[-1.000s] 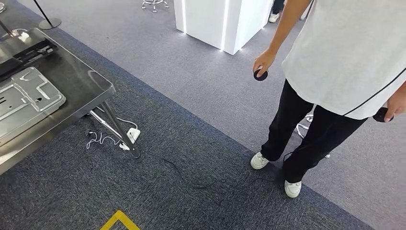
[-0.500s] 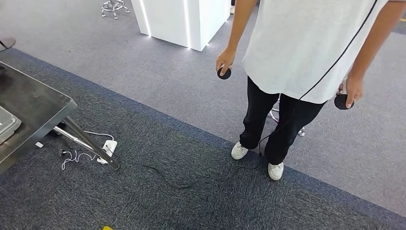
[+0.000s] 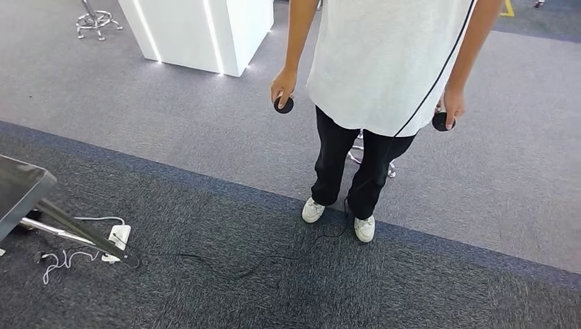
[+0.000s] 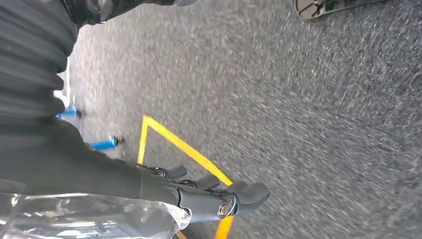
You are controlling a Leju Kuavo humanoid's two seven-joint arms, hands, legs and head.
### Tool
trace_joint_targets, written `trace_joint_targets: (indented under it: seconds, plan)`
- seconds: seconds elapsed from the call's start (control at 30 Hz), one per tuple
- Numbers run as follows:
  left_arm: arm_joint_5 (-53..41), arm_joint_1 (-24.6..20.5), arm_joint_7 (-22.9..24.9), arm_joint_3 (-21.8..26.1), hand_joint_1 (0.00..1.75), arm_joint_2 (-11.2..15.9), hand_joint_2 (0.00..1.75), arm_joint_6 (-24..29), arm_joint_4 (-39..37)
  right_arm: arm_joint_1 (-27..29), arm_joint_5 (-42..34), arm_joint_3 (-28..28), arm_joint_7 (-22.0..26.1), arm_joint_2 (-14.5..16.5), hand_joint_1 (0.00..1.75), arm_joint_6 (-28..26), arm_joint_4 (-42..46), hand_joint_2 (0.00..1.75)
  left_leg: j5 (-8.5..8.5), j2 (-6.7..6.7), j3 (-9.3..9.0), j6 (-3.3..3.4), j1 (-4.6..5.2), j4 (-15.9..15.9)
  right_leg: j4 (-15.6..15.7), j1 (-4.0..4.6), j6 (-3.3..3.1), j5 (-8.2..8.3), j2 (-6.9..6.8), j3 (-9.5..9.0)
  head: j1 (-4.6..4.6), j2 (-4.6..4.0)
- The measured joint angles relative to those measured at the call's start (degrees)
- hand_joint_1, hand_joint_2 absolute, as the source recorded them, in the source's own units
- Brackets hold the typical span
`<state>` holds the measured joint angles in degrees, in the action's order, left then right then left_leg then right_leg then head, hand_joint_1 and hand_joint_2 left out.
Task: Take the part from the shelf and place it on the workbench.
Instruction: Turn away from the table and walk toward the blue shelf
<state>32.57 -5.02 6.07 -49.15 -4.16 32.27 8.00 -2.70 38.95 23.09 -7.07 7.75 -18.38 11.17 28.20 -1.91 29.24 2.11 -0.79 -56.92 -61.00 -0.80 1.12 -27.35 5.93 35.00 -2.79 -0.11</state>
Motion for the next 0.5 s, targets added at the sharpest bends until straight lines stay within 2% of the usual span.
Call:
trace_joint_targets:
  seconds: [0.07,0.1,0.13,0.17,0.2,0.23,0.27,0.3,0.33,0.37,0.43,0.47,0.5]
  plan:
    - [0.0,0.2,0.3,0.0,0.00,0.0,0.00,-0.1,0.0,-0.2,0.0,0.3,0.0,0.0,0.00,-0.2,0.0,1.75,-0.26,1.80,-0.16,0.42,0.15,0.5,-5.7,0.15,0.32,-3.31,-3.62,2.79,-0.13,0.00]
    - [0.0,0.3,0.4,0.0,0.00,0.0,0.00,-0.2,0.0,-0.3,0.1,0.4,0.0,0.0,0.00,-0.2,0.0,1.75,-0.22,2.72,-0.13,0.53,0.26,0.5,-9.2,0.04,0.53,-4.91,-4.53,4.49,-0.18,0.00]
    - [0.0,0.4,0.4,0.0,0.00,0.0,0.00,-0.1,0.0,-0.3,0.2,0.4,0.0,0.0,0.00,-0.2,0.0,1.75,-0.13,3.59,-0.11,0.56,0.32,0.4,-11.7,-0.12,0.74,-5.72,-4.96,5.67,-0.18,0.00]
    - [0.1,0.4,0.6,0.0,0.00,0.0,0.00,-0.1,0.0,-0.3,0.3,0.4,-0.1,0.0,0.00,-0.2,0.0,1.75,-0.02,4.43,-0.14,0.53,0.33,0.4,-12.6,-0.32,0.94,-5.56,-5.29,6.04,-0.17,0.00]
    - [0.1,0.5,0.8,0.0,0.00,0.0,0.00,-0.2,0.0,-0.2,0.3,0.4,-0.1,0.0,0.00,-0.2,0.0,1.75,0.14,5.20,-0.21,0.42,0.29,0.3,-11.4,-0.53,1.11,-4.40,-5.68,5.33,-0.19,0.00]
    - [0.1,0.4,1.1,0.0,0.00,0.0,0.00,-0.3,0.0,-0.2,0.4,0.4,-0.3,0.0,0.00,-0.2,0.0,1.75,0.35,5.88,-0.35,0.20,0.23,0.2,-8.4,-0.74,1.26,-2.59,-6.39,3.64,-0.19,0.00]
    - [0.1,0.4,1.5,0.0,0.00,-0.1,0.00,-0.5,0.0,-0.2,0.6,0.4,-0.4,0.0,0.00,-0.2,0.0,1.75,0.63,6.50,-0.49,-0.13,0.22,0.0,-4.7,-0.81,1.34,-1.10,-7.93,1.69,-0.21,0.00]
    - [0.1,0.5,1.8,0.0,0.00,-0.1,0.00,-0.7,0.0,-0.2,0.7,0.4,-0.6,0.0,0.00,-0.2,0.0,1.75,1.00,7.08,-0.55,-0.53,0.34,-0.3,-1.5,-0.74,1.14,0.02,-9.21,0.06,-0.18,0.00]
    - [0.2,0.5,2.0,0.0,0.00,-0.1,0.00,-0.8,0.0,-0.3,0.9,0.4,-0.7,0.0,0.00,-0.2,0.0,1.75,1.31,7.62,-0.63,-0.92,0.48,-0.5,0.5,-0.60,0.80,0.46,-10.11,-0.87,-0.13,0.00]
    - [0.2,0.5,1.9,0.0,0.00,-0.1,0.00,-0.7,0.0,-0.3,1.0,0.5,-0.8,0.0,0.00,-0.2,0.0,1.75,1.57,8.13,-0.74,-1.26,0.65,-0.6,1.2,-0.39,0.38,0.33,-10.49,-1.09,-0.05,0.00]
    - [0.5,0.4,1.0,0.0,0.00,-0.1,0.00,-0.5,0.0,-0.2,1.2,0.5,-1.0,0.0,0.00,-0.2,0.0,1.75,1.91,8.91,-1.14,-1.82,0.60,-0.6,1.2,-0.20,-0.54,0.38,-9.14,-0.95,0.05,0.00]
    - [0.6,0.3,0.5,0.0,0.00,-0.1,0.00,-0.4,0.0,-0.2,1.3,0.5,-1.0,0.0,0.00,-0.2,0.0,1.75,2.44,8.17,-1.17,-2.10,0.44,-1.0,1.3,-0.19,-0.92,0.47,-8.53,-0.95,0.06,0.00]
    - [0.8,0.2,0.0,0.0,0.00,-0.1,0.00,-0.2,0.0,-0.2,1.3,0.5,-1.0,0.0,0.00,-0.2,0.0,1.75,3.50,6.85,-0.76,-2.32,0.26,-2.3,1.5,-0.23,-1.33,0.59,-7.90,-0.95,0.06,0.00]
